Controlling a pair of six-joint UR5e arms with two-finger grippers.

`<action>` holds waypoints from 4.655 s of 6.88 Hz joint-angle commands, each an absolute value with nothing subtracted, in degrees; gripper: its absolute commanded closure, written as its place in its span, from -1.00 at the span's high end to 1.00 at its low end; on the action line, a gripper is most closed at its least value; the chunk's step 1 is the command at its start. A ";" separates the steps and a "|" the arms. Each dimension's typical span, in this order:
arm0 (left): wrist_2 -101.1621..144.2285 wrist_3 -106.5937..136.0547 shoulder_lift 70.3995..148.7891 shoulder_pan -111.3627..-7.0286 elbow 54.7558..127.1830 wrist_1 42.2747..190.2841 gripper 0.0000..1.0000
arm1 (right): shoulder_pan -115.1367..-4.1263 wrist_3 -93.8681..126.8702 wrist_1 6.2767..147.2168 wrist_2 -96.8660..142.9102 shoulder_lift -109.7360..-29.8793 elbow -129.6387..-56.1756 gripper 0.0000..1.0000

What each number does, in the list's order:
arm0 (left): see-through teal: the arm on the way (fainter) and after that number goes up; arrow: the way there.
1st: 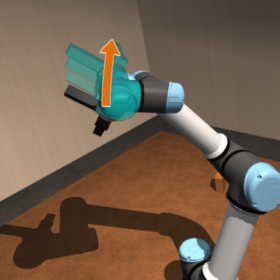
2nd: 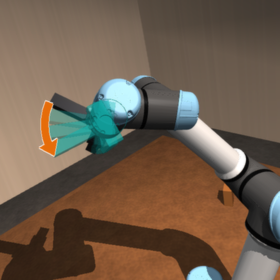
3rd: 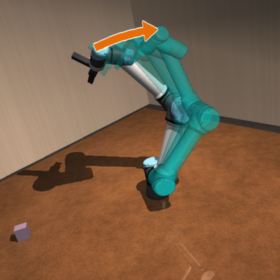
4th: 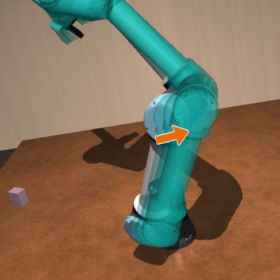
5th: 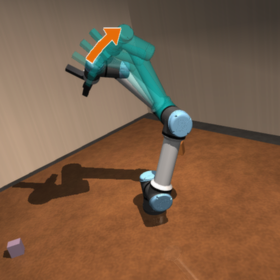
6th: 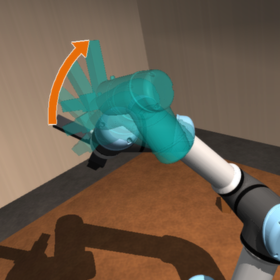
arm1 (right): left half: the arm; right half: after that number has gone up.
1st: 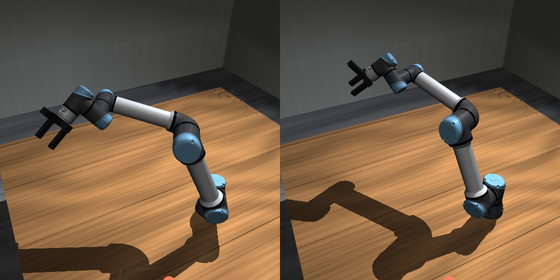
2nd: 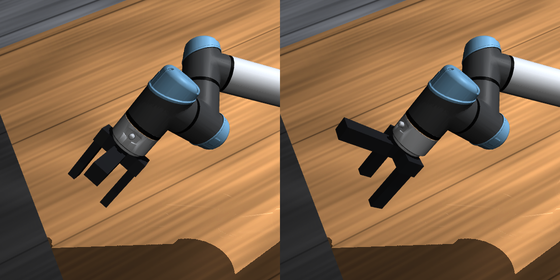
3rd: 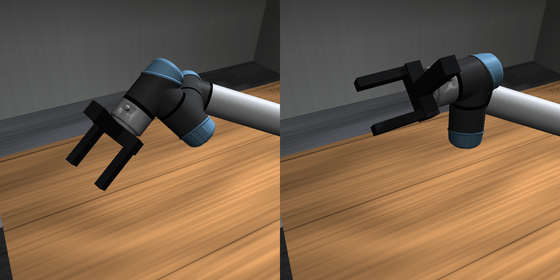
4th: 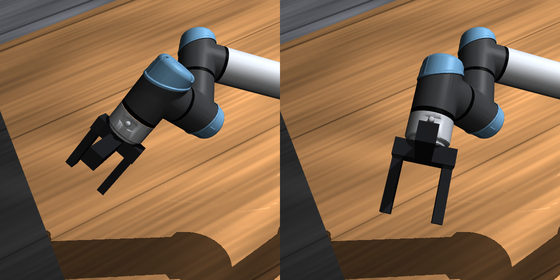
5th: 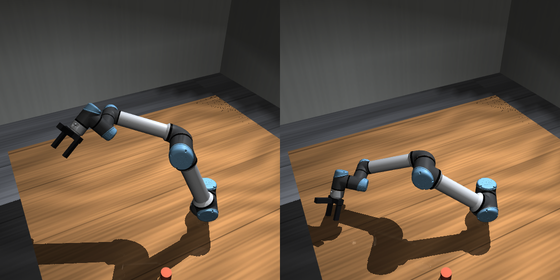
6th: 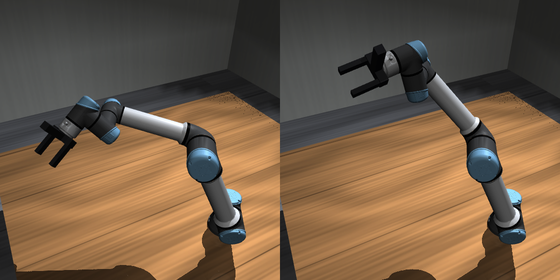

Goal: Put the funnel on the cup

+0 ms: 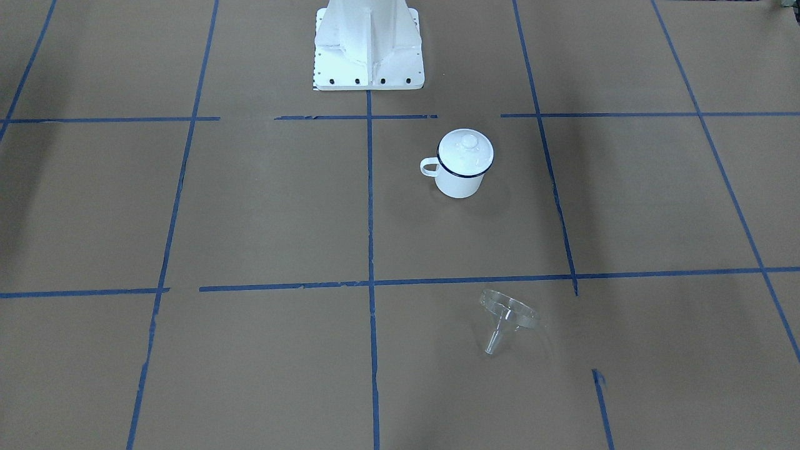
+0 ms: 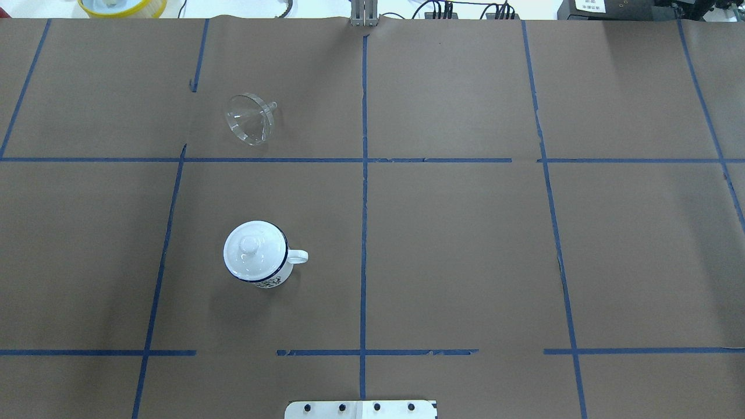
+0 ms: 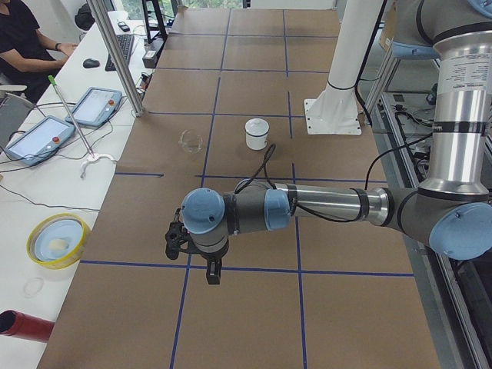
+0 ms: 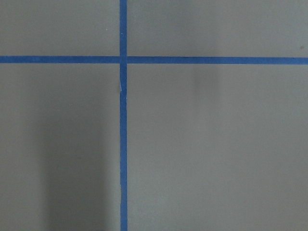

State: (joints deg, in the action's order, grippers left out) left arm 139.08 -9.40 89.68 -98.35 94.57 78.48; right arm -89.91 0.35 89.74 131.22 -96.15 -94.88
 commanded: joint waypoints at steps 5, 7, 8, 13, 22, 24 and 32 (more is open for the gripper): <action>138.26 -9.14 89.99 -98.35 94.48 80.51 1.00 | -89.91 0.35 89.74 131.22 -96.15 -94.83 1.00; 138.08 -9.49 87.04 -98.44 94.39 86.80 1.00 | -89.91 0.35 89.74 131.22 -96.15 -94.83 1.00; 138.16 -9.41 84.23 -98.35 95.00 88.84 1.00 | -89.91 0.35 89.74 131.22 -96.15 -94.92 1.00; 138.43 0.09 83.93 -96.08 98.85 93.87 1.00 | -89.91 0.35 89.74 131.22 -96.15 -94.92 1.00; 121.75 82.50 112.37 -48.66 116.19 85.49 0.99 | -89.91 0.35 89.74 131.22 -96.15 -94.92 1.00; 115.42 90.04 118.12 -40.73 116.37 78.23 0.99 | -89.91 0.35 89.74 131.22 -96.15 -94.92 1.00; 109.60 97.29 119.00 -31.20 113.64 78.31 0.70 | -89.91 0.35 89.74 131.22 -96.15 -94.92 1.00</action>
